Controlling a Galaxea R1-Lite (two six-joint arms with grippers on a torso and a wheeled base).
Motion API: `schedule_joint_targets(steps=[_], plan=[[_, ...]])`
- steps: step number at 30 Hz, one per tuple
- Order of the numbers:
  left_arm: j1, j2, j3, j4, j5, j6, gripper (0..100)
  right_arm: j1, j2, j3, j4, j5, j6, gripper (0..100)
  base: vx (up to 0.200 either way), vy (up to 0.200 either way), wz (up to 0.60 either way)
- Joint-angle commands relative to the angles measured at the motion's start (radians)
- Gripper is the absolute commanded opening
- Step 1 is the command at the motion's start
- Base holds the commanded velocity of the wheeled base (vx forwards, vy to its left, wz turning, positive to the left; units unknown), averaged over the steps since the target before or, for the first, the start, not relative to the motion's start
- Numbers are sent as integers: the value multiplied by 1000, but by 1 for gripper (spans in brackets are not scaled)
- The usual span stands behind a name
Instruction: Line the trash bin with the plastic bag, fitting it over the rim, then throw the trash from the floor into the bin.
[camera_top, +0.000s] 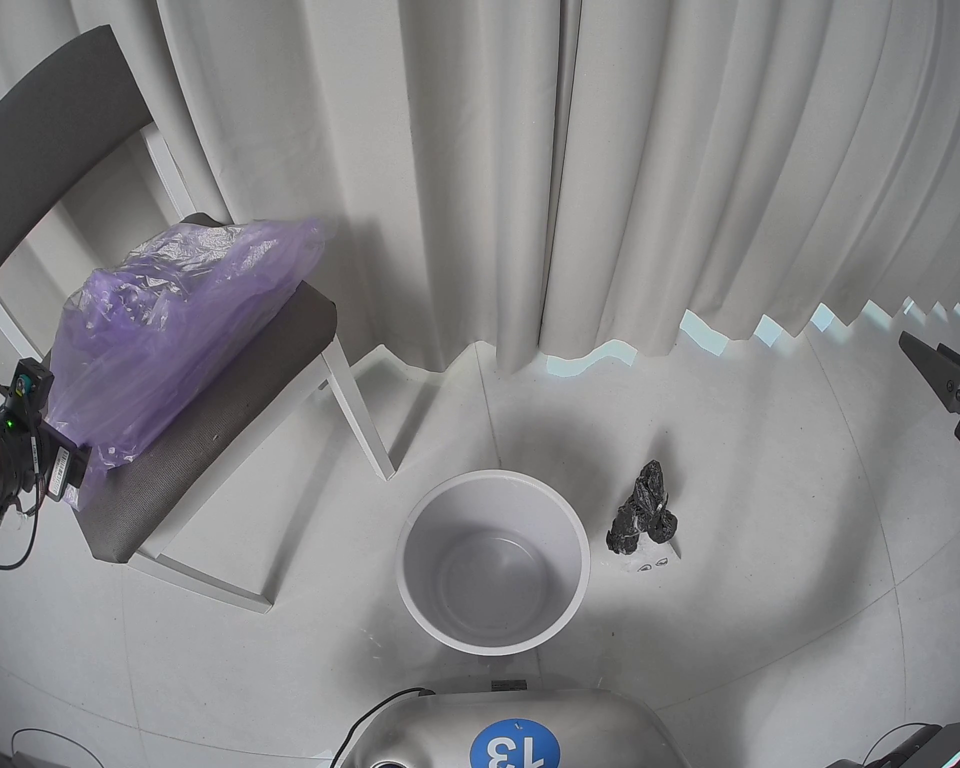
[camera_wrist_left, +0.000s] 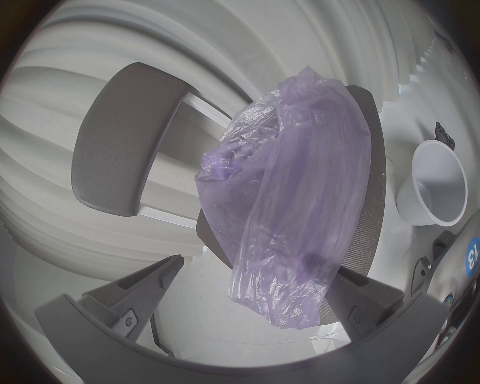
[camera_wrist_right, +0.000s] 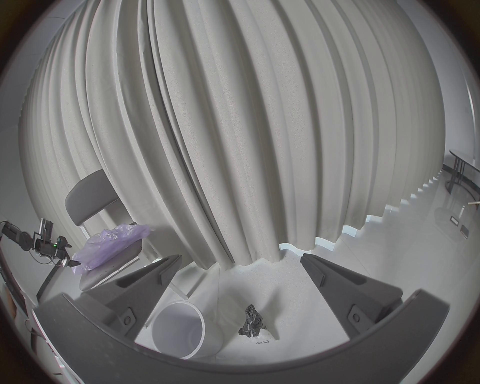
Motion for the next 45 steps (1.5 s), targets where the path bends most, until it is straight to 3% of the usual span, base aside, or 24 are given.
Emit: schedule_joint_targets(steps=[1,7,16,38,45], plan=[[1,-32,-4,-2,1,11,100,-1,-2,0,-1,0,0,100,0,0,0],[-1,-7,39,-19,-1,11,100,-1,-5,1,-1,0,0,100,0,0,0],[-5,111,51,-174,-9,43,100,-1,-6,1,-1,0,-2,100,0,0,0],[-1,119,88,-209,21,75,100,3,-9,3,-2,2,-3,100,0,0,0],[1,142,88,-295,31,75,100,6,-11,1,-2,2,-2,100,0,0,0]])
